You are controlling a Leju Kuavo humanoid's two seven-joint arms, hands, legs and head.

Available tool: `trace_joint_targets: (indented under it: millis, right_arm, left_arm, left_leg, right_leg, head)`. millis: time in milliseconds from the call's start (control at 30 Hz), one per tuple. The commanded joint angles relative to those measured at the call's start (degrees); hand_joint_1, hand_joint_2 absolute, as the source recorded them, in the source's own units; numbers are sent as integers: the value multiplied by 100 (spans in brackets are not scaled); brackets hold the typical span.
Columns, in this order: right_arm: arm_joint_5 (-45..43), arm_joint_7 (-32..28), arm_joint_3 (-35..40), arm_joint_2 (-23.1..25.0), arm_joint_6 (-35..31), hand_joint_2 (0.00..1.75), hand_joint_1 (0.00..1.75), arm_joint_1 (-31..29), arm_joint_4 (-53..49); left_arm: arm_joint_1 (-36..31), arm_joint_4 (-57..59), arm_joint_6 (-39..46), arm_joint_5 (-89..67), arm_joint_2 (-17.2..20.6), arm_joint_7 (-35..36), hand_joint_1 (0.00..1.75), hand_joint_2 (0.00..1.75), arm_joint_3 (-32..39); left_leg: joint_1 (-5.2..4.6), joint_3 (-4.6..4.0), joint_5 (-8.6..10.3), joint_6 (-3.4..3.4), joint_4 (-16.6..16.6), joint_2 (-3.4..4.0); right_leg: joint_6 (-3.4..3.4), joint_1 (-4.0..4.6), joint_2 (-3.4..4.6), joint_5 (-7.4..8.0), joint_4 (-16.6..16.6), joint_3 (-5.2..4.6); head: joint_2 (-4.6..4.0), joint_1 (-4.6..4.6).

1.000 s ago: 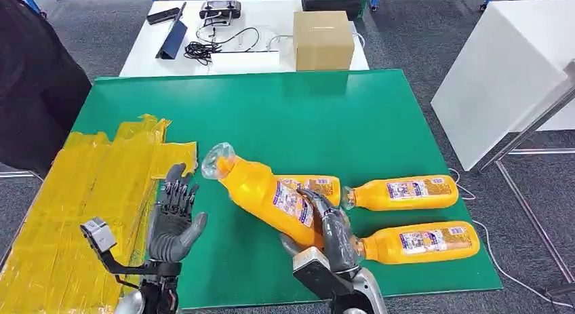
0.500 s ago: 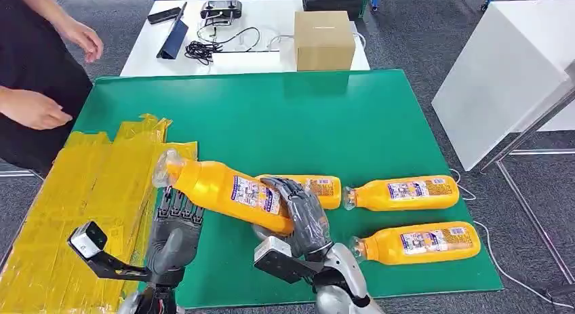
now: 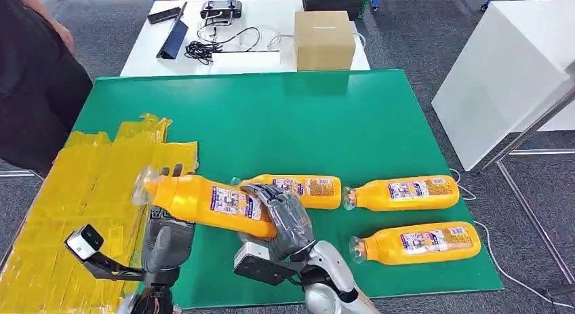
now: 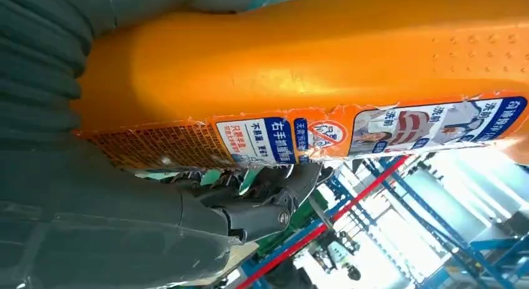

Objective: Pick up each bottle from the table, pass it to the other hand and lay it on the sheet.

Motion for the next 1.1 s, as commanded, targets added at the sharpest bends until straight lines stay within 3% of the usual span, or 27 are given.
trace_joint_targets:
  millis: [33,433,567,733,933,1100]
  right_arm:
    - [154,145,197,91,183,175,175,-253,473]
    - [263,239,572,116,381,175,175,-337,726]
    - [265,229,591,162,411,175,175,-410,844]
    - [222,187,653,223,466,175,175,-534,1027]
    - [221,186,656,235,473,175,175,-550,1042]
    - [195,159,709,264,539,175,175,-715,1100]
  left_arm:
    - [-122,136,388,-434,-49,-101,0,175,105]
    - [37,-151,777,-1219,42,-121,0,175,320]
    - [68,-73,544,-1163,91,-55,0,175,475]
    - [45,222,-173,-596,196,278,0,175,198]
    - [49,255,-177,-600,206,277,0,175,187]
    - [25,458,-755,113,427,526,0,175,-188]
  left_leg:
    - [0,14,-4,-2,-6,7]
    - [3,30,-10,-5,-7,11]
    - [2,22,-6,-4,-8,15]
    - [1,20,-4,-3,-9,7]
    - [3,34,-8,-5,-11,4]
    - [1,37,-8,-5,-13,7]
  right_leg:
    - [3,0,4,-1,-7,14]
    - [4,3,6,-6,-11,30]
    - [2,2,12,-2,-9,21]
    - [2,1,4,-3,-10,20]
    - [4,3,-1,-6,-16,37]
    - [4,1,2,-7,-15,37]
  head:
    - [0,0]
    - [0,0]
    - [0,0]
    - [0,0]
    - [0,0]
    - [0,0]
